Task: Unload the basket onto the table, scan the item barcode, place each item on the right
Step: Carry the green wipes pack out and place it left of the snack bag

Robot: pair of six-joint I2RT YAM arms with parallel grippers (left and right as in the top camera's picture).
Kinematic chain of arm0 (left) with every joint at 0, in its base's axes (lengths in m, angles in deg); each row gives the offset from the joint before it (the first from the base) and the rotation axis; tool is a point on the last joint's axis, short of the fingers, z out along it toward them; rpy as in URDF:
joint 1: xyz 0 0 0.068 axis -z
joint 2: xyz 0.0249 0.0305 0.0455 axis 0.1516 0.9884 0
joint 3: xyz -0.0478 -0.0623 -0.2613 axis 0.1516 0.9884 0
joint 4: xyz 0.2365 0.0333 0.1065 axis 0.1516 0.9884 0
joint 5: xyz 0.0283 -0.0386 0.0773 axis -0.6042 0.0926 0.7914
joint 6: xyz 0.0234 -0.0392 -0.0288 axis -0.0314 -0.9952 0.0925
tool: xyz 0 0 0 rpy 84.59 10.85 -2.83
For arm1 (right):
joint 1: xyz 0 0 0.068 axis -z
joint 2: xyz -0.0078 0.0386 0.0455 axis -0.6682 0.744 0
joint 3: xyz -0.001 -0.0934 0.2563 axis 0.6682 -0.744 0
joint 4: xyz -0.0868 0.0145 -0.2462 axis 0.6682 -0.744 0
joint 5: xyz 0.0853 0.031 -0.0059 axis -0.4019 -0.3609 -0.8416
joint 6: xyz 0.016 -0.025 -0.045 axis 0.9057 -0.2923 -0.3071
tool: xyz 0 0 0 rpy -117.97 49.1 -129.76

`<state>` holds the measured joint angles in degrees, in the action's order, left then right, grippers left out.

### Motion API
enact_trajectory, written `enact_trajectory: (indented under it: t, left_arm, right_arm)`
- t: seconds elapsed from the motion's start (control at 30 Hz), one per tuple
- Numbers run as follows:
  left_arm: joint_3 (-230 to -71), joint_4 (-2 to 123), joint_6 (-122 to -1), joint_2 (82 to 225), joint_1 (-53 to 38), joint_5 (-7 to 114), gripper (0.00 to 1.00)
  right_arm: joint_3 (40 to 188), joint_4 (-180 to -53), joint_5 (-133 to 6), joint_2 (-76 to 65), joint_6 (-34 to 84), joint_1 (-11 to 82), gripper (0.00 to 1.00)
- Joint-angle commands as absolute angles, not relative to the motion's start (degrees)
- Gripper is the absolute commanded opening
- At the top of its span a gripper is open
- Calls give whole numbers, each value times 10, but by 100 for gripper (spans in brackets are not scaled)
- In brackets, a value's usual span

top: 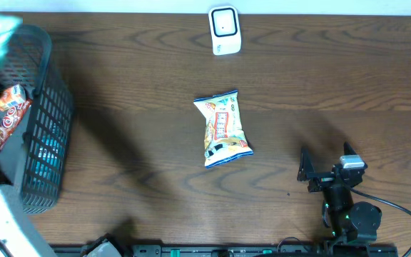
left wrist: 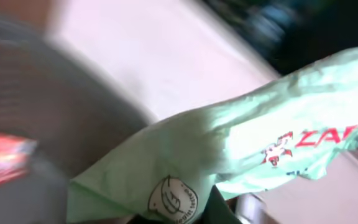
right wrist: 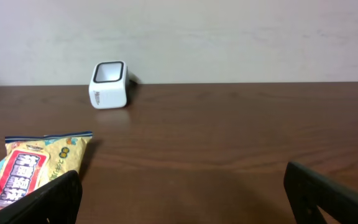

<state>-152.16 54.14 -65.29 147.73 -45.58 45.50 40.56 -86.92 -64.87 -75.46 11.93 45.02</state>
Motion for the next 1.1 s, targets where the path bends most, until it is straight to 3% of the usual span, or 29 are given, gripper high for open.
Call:
enact_trajectory:
  t: [0.0, 0.13, 0.27, 0.5, 1.07]
  left_arm:
    - [-1526, 539, -597, 1465, -372, 386, 7]
    - [-1522, 560, -516, 1474, -251, 397, 7]
    - [-1520, 615, -487, 1511, -138, 501, 7]
    - [-1516, 708, -489, 1626, -18, 624, 7]
    - [-1503, 736, -534, 1939, 52, 630, 7]
  right_arm:
    - [405, -872, -647, -758, 123, 450, 99]
    - [405, -872, -647, -758, 123, 450, 99]
    - [405, -872, -647, -758, 123, 450, 99]
    - [405, -872, -647, -758, 123, 450, 99]
    - [405, -872, -647, -758, 123, 450, 99]
